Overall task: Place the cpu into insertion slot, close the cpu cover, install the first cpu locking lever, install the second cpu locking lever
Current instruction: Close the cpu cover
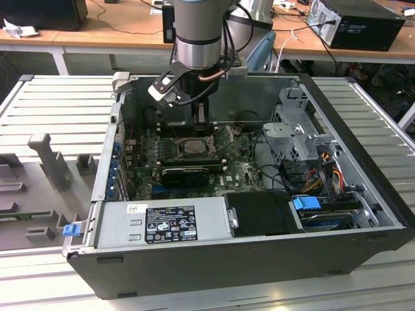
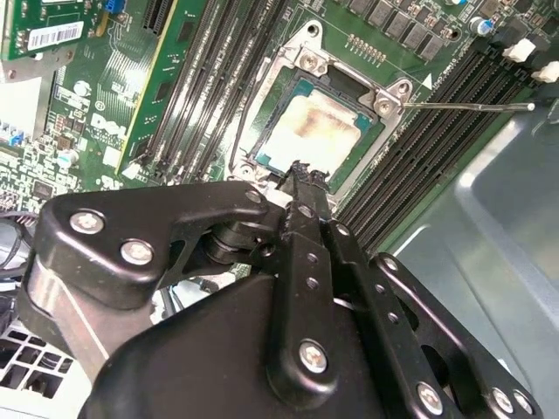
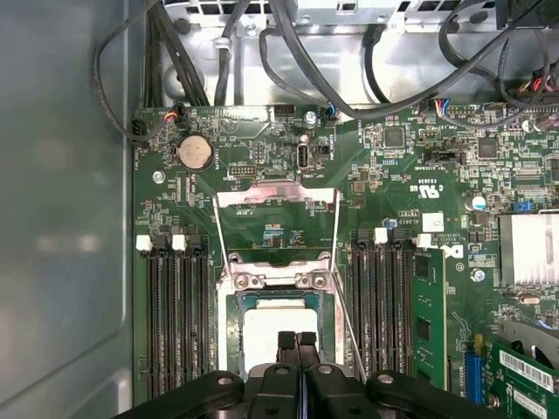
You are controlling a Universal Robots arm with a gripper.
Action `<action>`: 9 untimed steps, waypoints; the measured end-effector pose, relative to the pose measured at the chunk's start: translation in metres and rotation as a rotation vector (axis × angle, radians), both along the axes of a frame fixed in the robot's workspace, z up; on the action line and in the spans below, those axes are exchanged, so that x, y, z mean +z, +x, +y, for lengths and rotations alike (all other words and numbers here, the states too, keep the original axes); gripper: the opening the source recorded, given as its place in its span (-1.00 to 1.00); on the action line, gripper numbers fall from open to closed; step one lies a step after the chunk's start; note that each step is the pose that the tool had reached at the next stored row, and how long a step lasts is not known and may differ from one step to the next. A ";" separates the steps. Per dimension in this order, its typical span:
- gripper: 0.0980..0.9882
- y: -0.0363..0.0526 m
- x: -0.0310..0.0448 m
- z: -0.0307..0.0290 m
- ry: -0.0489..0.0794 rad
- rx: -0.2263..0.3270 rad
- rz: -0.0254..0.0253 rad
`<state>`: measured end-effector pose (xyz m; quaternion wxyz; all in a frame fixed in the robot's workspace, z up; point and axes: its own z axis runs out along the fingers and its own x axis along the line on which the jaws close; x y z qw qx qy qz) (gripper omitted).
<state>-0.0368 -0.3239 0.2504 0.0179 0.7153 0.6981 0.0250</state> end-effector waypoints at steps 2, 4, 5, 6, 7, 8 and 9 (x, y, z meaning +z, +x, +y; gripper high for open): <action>-0.98 0.0000 0.0038 0.0002 0.000 0.000 -0.0001; -0.98 0.0000 0.0094 0.0003 0.000 0.000 -0.0001; -0.98 0.0000 0.0108 0.0003 0.000 0.000 -0.0001; -0.98 0.0007 0.0110 0.0003 0.000 0.000 -0.0002; -0.98 0.0019 0.0111 0.0003 0.000 0.000 0.0001; -0.98 0.0035 0.0111 0.0004 0.000 0.000 0.0001; -0.98 0.0056 0.0111 0.0003 0.000 0.000 0.0002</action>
